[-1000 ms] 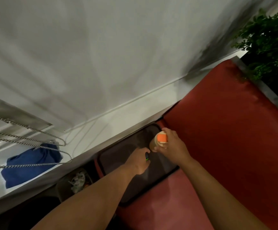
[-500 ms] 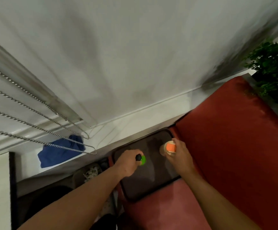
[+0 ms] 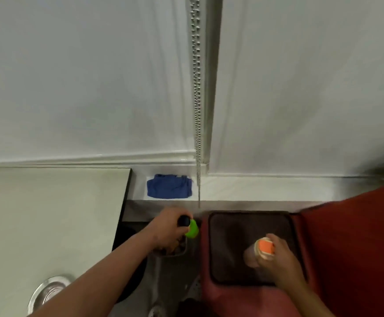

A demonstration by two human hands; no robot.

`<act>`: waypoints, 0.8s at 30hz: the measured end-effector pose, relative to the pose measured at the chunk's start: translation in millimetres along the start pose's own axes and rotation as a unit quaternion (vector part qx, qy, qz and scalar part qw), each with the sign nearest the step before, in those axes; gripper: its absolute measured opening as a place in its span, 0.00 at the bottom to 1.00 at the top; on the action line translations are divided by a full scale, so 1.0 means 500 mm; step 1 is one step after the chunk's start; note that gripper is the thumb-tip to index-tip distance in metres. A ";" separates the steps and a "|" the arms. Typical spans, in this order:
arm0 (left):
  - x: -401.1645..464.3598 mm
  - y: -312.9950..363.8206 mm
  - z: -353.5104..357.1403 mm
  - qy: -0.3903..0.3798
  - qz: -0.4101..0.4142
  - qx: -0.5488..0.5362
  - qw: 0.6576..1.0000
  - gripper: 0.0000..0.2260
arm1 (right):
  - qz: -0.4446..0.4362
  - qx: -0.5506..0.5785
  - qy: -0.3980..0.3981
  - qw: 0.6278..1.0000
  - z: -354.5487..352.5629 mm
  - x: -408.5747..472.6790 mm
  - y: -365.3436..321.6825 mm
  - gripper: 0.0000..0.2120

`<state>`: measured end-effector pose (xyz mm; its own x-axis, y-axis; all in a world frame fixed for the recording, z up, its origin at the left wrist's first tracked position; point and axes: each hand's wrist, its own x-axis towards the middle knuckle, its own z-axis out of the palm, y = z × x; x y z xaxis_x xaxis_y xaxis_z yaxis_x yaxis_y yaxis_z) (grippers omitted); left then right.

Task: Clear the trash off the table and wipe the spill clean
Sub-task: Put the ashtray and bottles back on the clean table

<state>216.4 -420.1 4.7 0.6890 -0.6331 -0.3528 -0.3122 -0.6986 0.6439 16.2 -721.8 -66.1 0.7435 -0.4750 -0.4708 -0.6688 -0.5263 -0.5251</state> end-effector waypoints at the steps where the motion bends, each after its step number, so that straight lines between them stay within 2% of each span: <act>1: -0.029 -0.013 -0.020 0.021 -0.013 -0.012 1.000 0.09 | -0.009 -0.013 -0.016 1.000 0.008 -0.018 -0.020 0.42; 3: -0.088 -0.038 -0.055 0.064 -0.037 -0.038 0.997 0.10 | -0.039 -0.031 -0.034 0.998 0.025 -0.048 -0.052 0.39; 9: -0.258 -0.116 -0.152 0.174 -0.073 -0.066 0.980 0.13 | -0.161 -0.120 -0.129 0.971 0.057 -0.113 -0.210 0.40; 17: -0.471 -0.213 -0.235 0.259 -0.114 -0.097 0.954 0.11 | -0.343 -0.227 -0.235 0.881 0.071 -0.210 -0.521 0.35; 21: -0.545 -0.264 -0.260 0.276 -0.150 -0.096 0.945 0.10 | -0.428 -0.250 -0.252 0.831 0.090 -0.267 -0.661 0.26; 23: -0.570 -0.285 -0.268 0.285 -0.161 -0.091 0.940 0.10 | -0.448 -0.246 -0.265 0.818 0.104 -0.290 -0.721 0.20; 24: -0.580 -0.295 -0.271 0.291 -0.166 -0.089 0.938 0.10 | -0.456 -0.247 -0.269 0.812 0.111 -0.300 -0.748 0.20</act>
<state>151.2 -88.4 104.0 0.9855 -0.0660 -0.1566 0.0603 -0.7256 0.6854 155.0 -414.5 161.7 0.7336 0.5778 -0.3577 0.3399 -0.7677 -0.5432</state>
